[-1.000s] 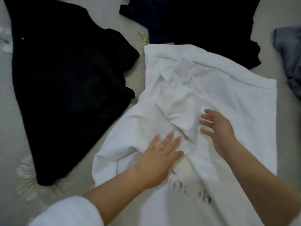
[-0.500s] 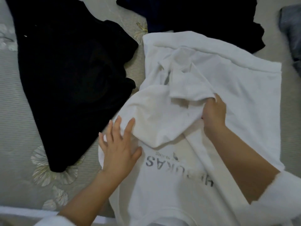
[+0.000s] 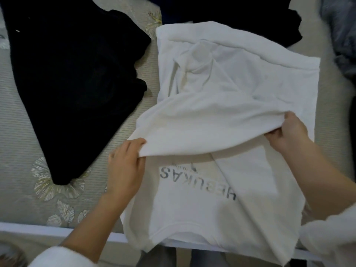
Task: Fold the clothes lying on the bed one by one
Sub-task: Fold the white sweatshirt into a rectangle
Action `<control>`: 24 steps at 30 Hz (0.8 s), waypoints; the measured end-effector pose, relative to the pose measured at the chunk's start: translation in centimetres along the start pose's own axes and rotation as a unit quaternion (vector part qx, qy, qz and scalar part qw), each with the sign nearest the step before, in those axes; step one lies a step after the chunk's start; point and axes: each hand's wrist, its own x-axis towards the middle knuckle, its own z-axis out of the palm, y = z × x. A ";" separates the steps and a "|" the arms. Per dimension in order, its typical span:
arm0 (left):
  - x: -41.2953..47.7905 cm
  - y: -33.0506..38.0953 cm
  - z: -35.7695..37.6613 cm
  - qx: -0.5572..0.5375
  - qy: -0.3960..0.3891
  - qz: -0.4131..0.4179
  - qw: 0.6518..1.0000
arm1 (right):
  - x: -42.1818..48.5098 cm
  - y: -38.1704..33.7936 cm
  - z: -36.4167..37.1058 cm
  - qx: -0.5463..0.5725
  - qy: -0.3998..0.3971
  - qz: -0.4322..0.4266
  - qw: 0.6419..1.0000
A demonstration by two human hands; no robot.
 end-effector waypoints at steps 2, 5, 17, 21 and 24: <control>0.2 -0.5 -1.1 0.003 -0.004 -0.003 1.000 | -0.1 -0.6 0.6 0.007 -0.043 -0.027 0.999; 0.8 0.4 -3.0 0.038 0.042 -0.001 0.998 | -0.7 -2.8 2.4 0.039 -0.111 -0.074 0.990; -7.3 4.7 3.9 0.170 -0.179 0.111 0.963 | 3.9 -1.5 -5.6 -0.093 -0.027 0.023 0.995; -7.6 3.8 5.0 0.201 -0.189 0.144 0.950 | 5.1 0.5 -6.3 -0.140 0.007 -0.022 0.990; -6.0 3.5 4.8 0.214 -0.175 0.162 0.947 | 5.6 0.0 -5.5 -0.186 0.035 -0.090 0.978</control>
